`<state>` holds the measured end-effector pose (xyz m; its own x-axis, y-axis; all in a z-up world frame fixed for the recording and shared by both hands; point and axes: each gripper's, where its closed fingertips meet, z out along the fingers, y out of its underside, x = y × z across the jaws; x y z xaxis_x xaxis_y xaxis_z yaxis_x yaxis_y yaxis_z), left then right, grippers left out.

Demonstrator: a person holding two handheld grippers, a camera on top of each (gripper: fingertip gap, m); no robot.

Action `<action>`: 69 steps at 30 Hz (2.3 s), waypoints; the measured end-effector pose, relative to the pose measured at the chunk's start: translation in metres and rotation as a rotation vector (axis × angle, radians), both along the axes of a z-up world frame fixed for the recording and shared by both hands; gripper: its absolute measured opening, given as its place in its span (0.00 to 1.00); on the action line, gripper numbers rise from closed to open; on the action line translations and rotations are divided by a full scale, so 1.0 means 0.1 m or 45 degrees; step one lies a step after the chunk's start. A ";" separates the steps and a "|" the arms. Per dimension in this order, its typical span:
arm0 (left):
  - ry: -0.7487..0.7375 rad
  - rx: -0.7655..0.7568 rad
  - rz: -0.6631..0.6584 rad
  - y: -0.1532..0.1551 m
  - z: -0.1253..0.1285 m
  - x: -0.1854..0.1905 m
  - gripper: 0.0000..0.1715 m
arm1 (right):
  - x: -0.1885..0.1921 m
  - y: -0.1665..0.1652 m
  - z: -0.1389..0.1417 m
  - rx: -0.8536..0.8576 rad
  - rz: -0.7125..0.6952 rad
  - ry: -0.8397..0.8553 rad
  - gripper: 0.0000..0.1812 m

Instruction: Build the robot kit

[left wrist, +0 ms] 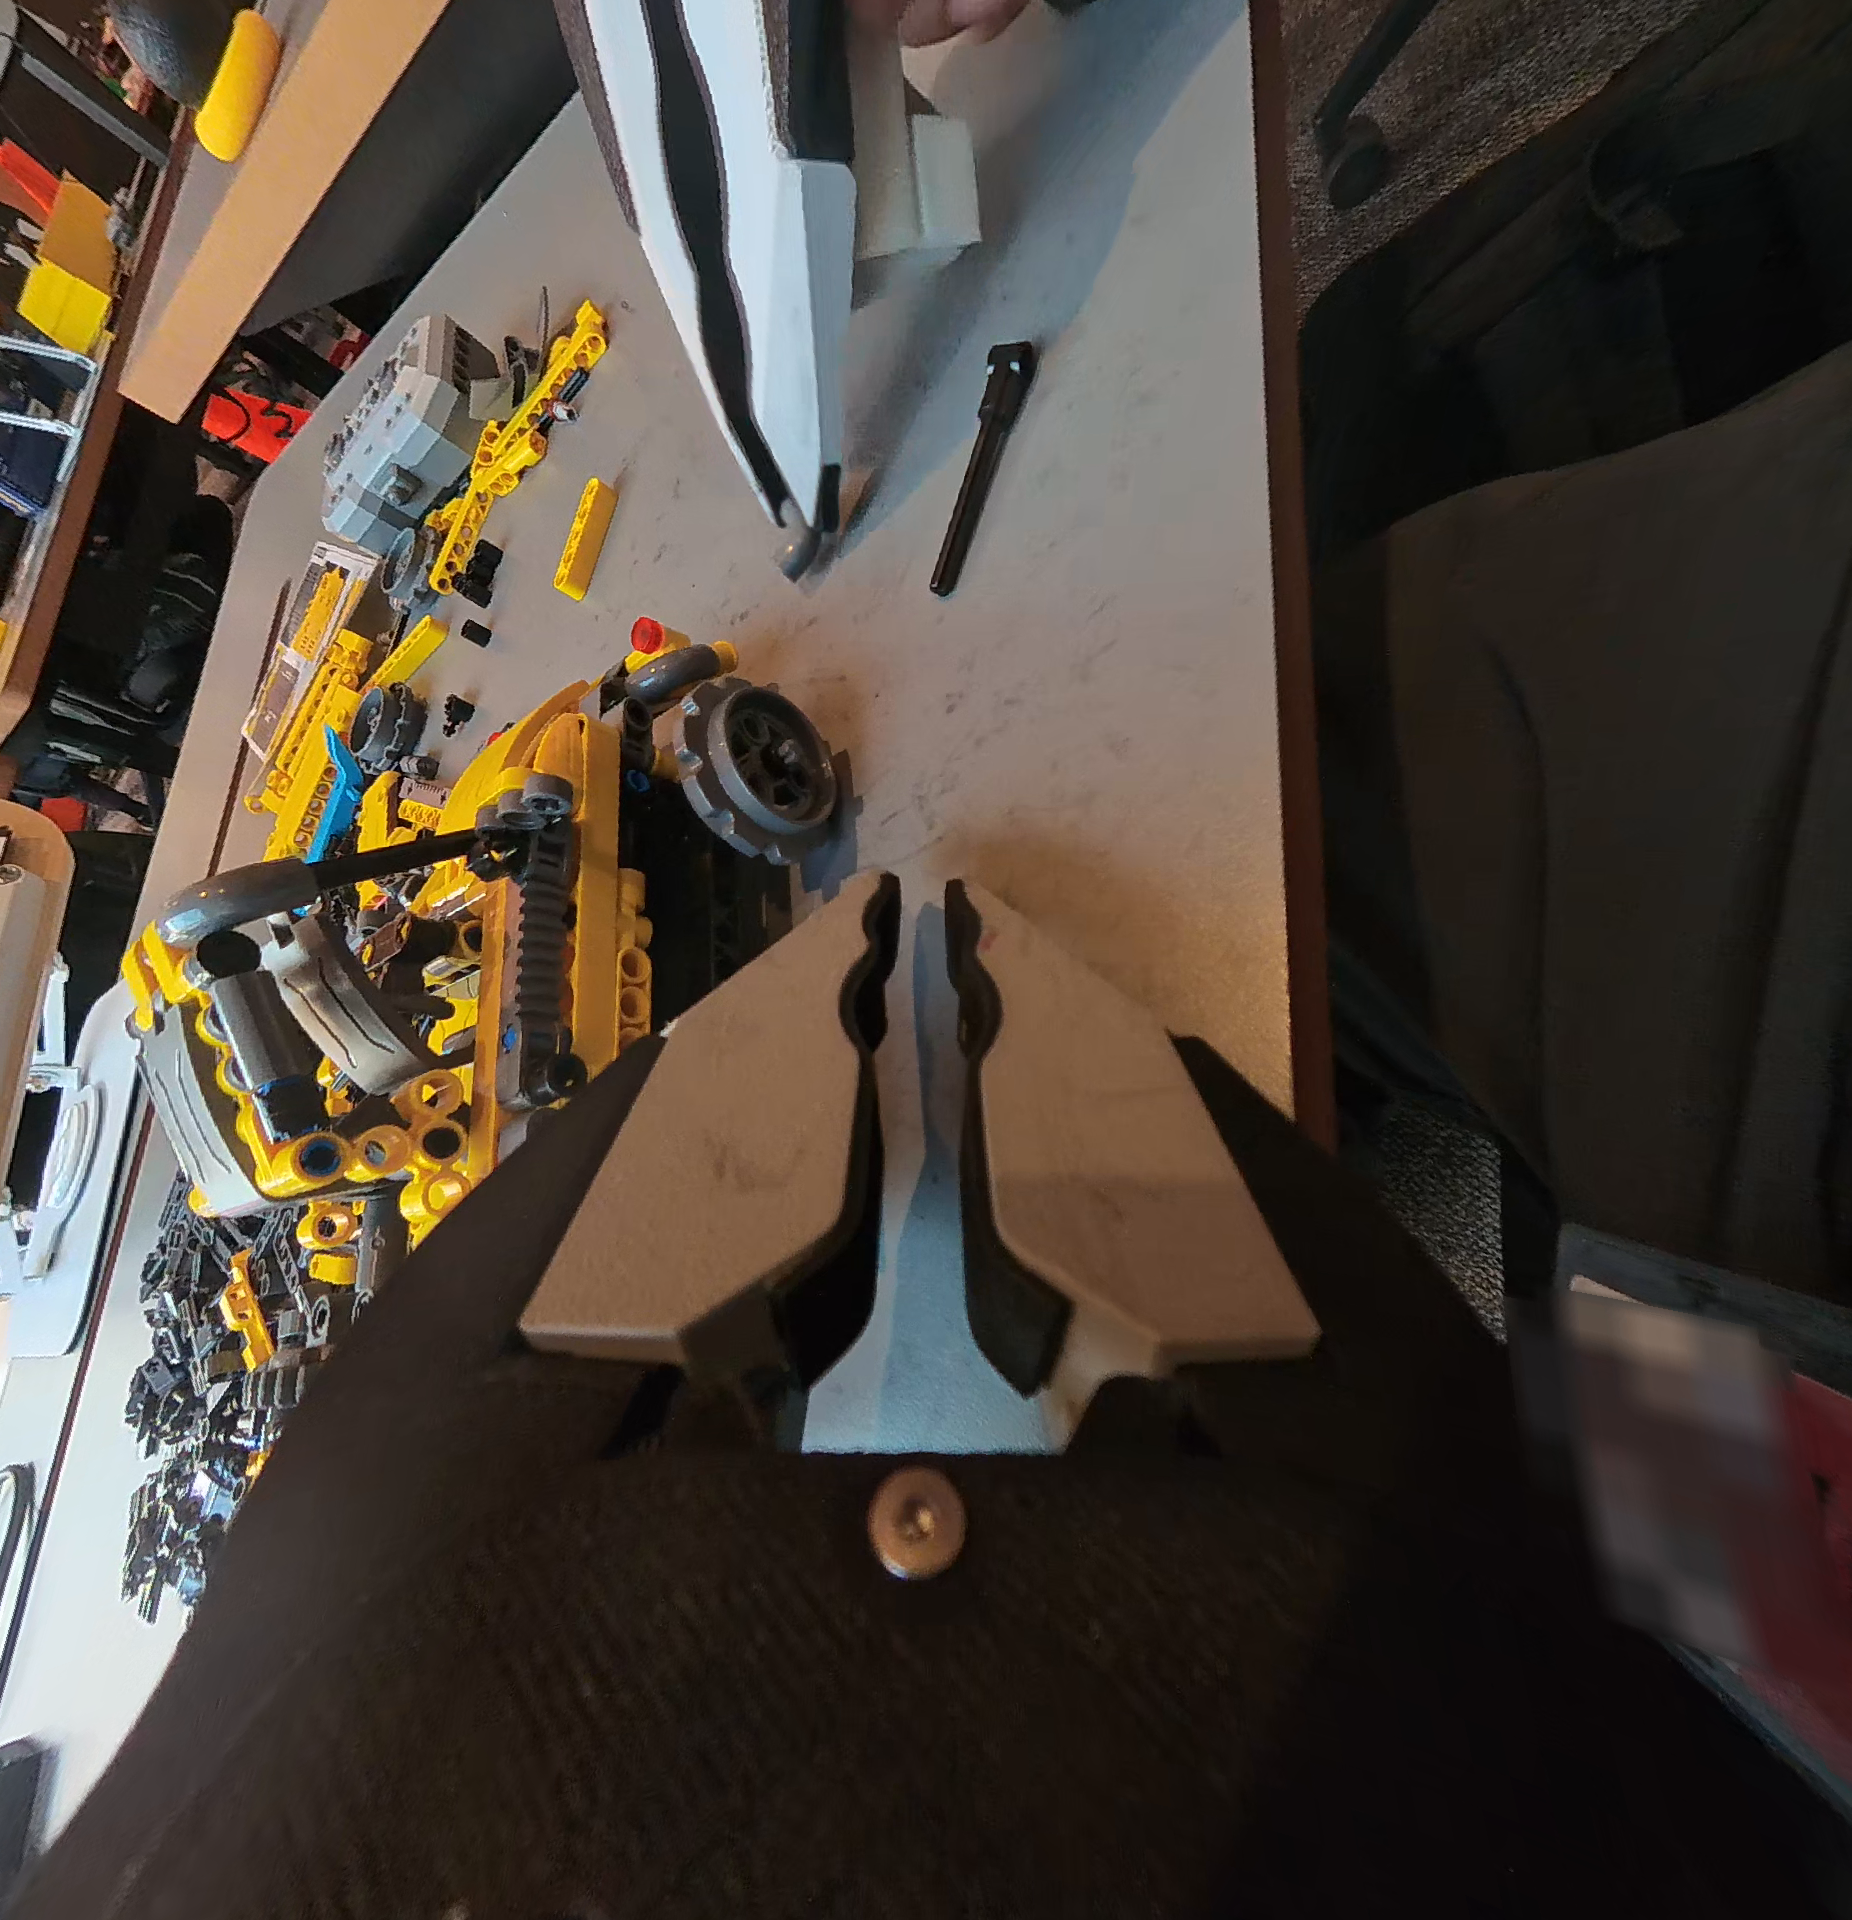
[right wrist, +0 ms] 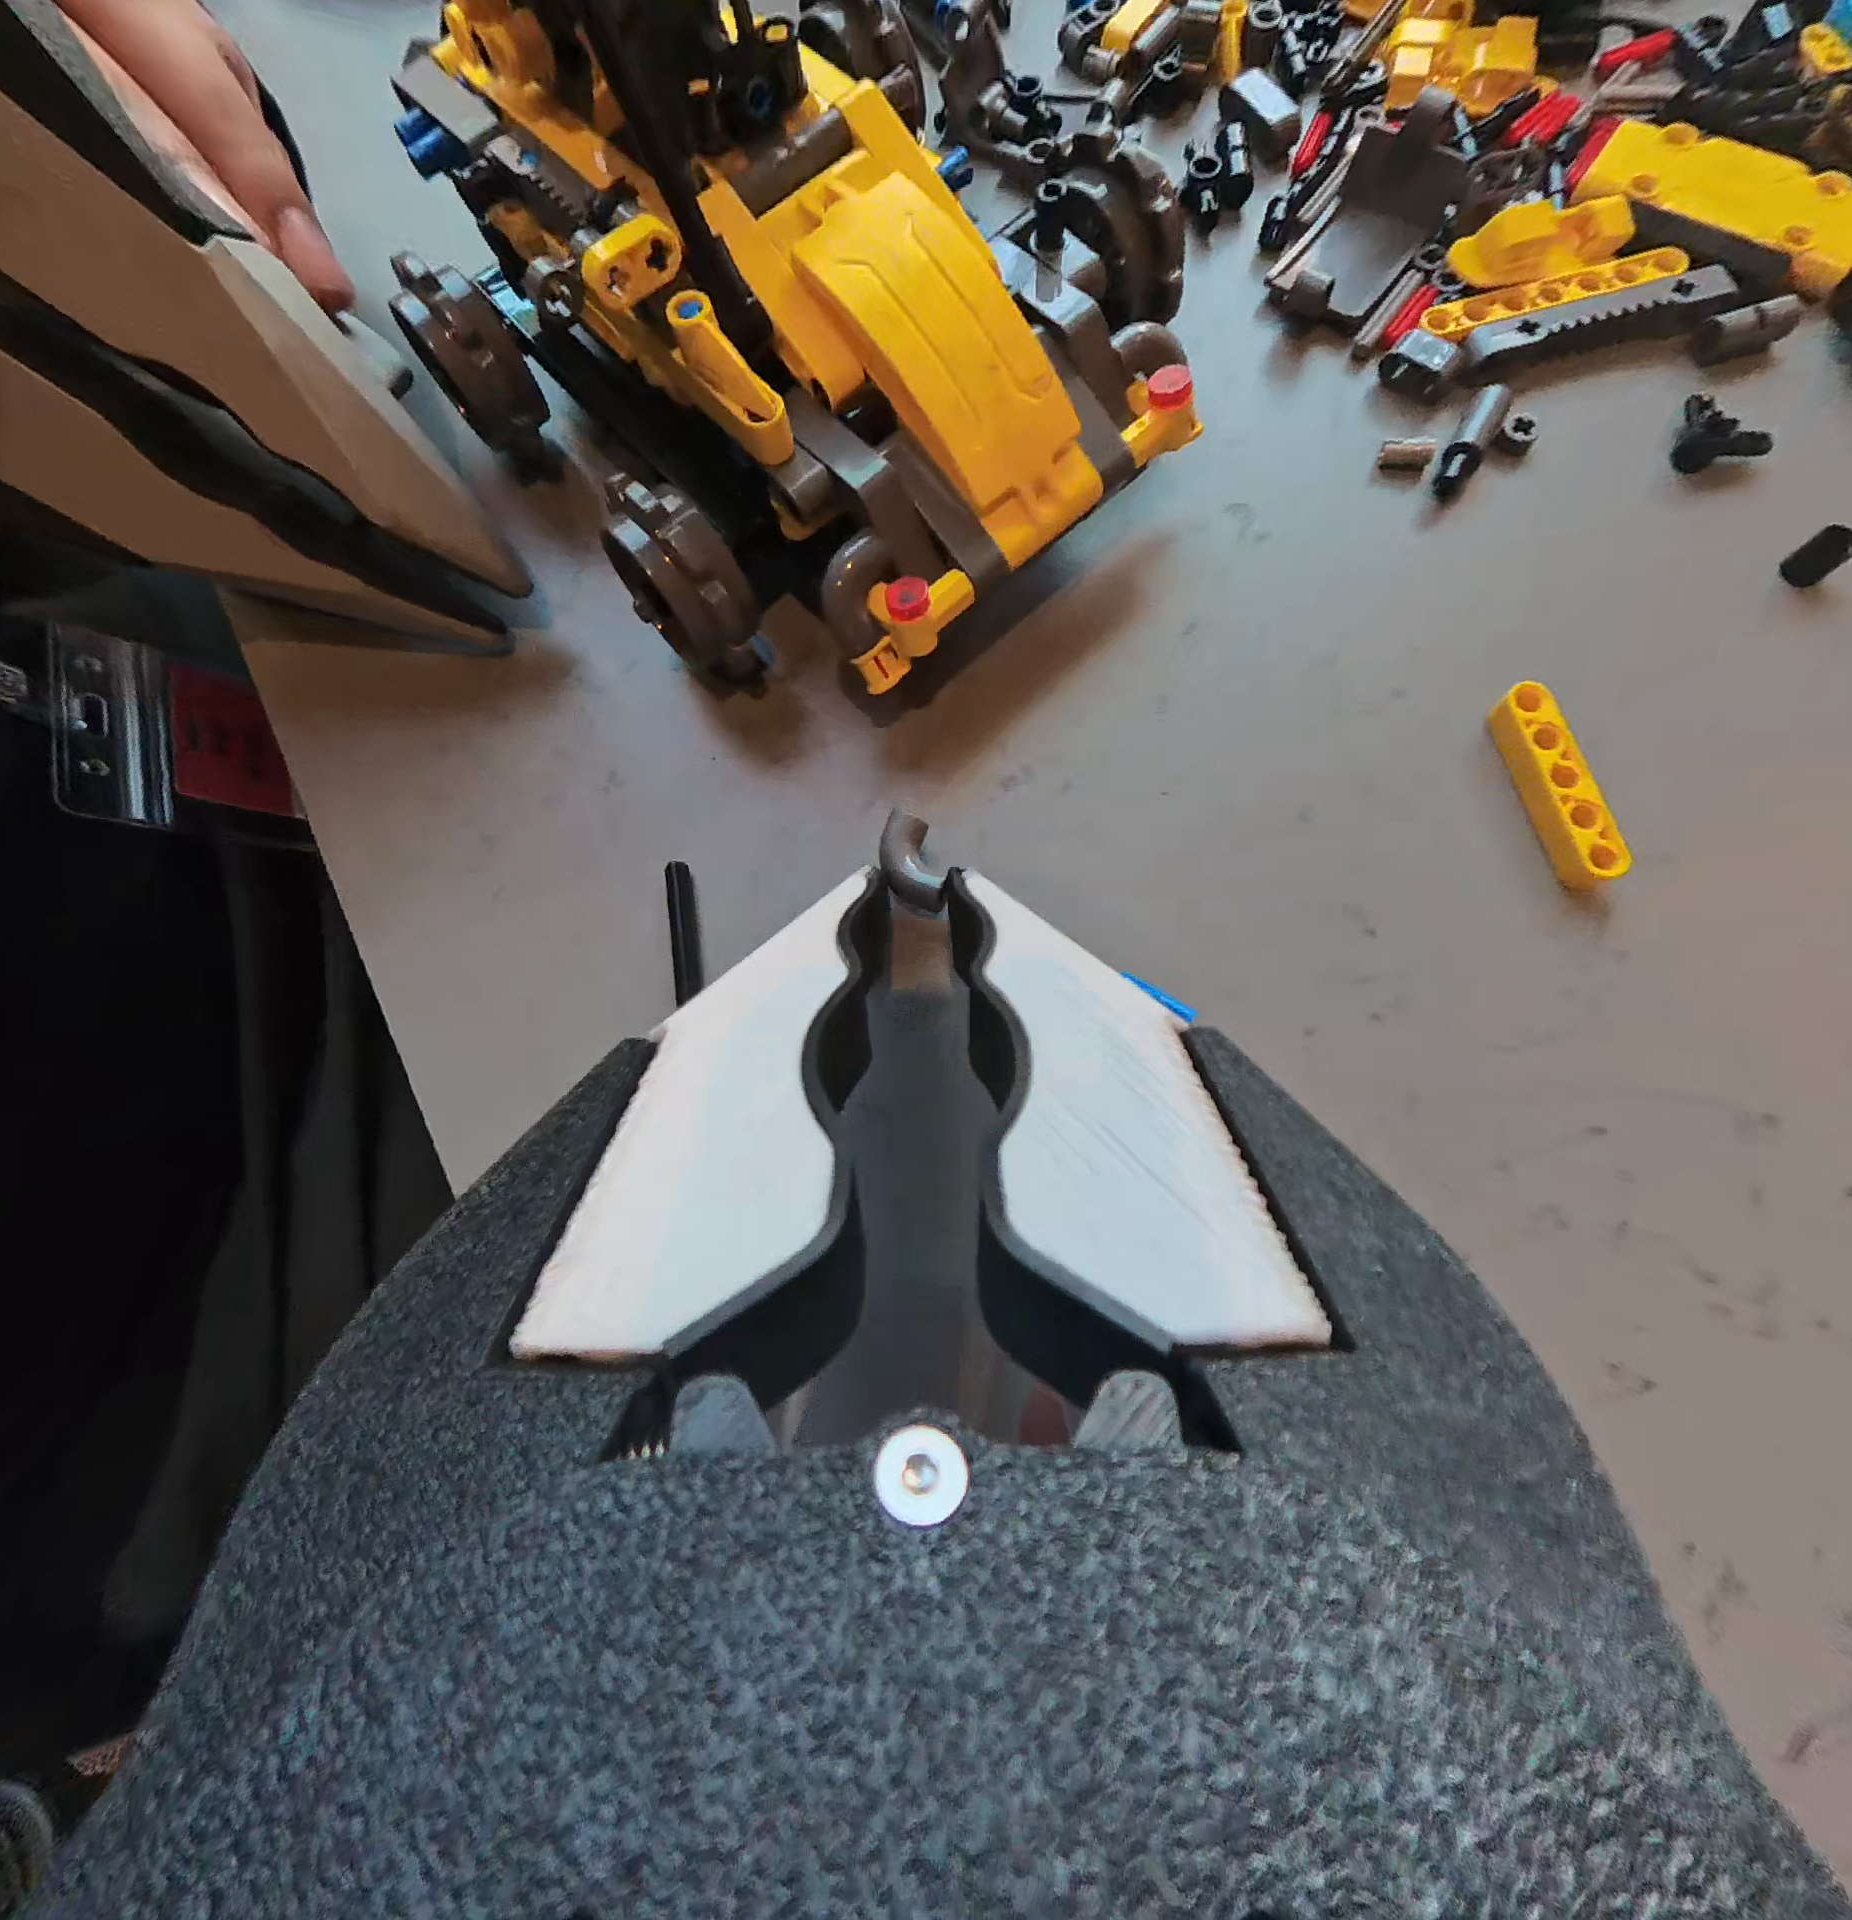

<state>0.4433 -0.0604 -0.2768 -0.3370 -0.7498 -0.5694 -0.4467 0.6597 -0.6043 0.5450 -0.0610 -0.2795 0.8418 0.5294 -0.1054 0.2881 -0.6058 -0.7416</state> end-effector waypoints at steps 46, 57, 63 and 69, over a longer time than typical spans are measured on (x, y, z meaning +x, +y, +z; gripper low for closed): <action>-0.003 0.016 -0.005 0.00 -0.01 0.00 0.02 | -0.01 0.03 0.15 0.049 0.030 0.138 0.10; -0.003 0.021 -0.003 0.00 -0.01 0.00 0.02 | 0.58 -0.06 0.09 0.032 -0.106 0.028 0.13; -0.042 -0.021 0.010 0.01 0.06 0.00 0.06 | 0.49 -0.03 0.17 -0.017 0.011 0.032 0.12; -0.121 -0.171 0.029 0.03 0.22 -0.02 0.09 | -0.10 -0.07 0.21 0.038 0.155 -0.029 0.11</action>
